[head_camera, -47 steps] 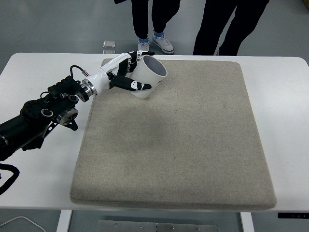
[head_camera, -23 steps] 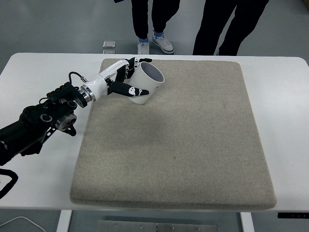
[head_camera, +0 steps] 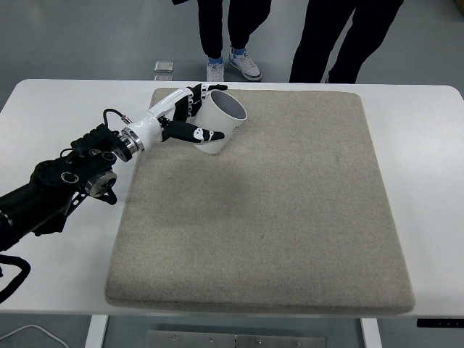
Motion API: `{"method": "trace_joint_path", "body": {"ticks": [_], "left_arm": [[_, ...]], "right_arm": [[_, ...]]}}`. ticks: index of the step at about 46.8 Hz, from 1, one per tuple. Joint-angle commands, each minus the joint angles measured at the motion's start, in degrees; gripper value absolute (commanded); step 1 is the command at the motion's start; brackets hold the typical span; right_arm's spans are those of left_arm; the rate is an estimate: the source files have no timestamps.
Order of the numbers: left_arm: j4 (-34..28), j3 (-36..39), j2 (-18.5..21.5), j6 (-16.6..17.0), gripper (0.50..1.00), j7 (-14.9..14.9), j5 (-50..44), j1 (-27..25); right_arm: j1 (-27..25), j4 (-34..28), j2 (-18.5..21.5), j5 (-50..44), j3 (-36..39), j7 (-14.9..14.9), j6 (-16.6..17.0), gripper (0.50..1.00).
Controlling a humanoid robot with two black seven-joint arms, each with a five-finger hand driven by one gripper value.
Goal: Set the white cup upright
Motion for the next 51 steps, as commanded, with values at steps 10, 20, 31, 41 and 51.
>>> {"method": "trace_joint_path", "body": {"ticks": [10, 20, 31, 41, 51], "left_arm": [[0.0, -0.1, -0.2, -0.1, 0.503, 0.0, 0.1, 0.8], [0.0, -0.1, -0.3, -0.1, 0.506, 0.0, 0.1, 0.9], [-0.1, -0.6, -0.4, -0.1, 0.612, 0.0, 0.0, 1.7], [-0.2, -3.3, -0.4, 2.3, 0.848, 0.0, -0.1, 2.0], [-0.2, -3.6, -1.1, 2.7, 0.898, 0.0, -0.1, 2.6]], "right_arm": [[0.0, 0.0, 0.0, 0.0, 0.0, 0.0, 0.0, 0.93], [0.0, 0.0, 0.0, 0.0, 0.0, -0.1, 0.0, 0.93], [-0.1, 0.0, 0.0, 0.0, 0.0, 0.0, 0.0, 0.93], [0.0, 0.0, 0.0, 0.0, 0.0, 0.0, 0.0, 0.93], [0.0, 0.0, 0.0, 0.0, 0.0, -0.1, 0.0, 0.93]]}}
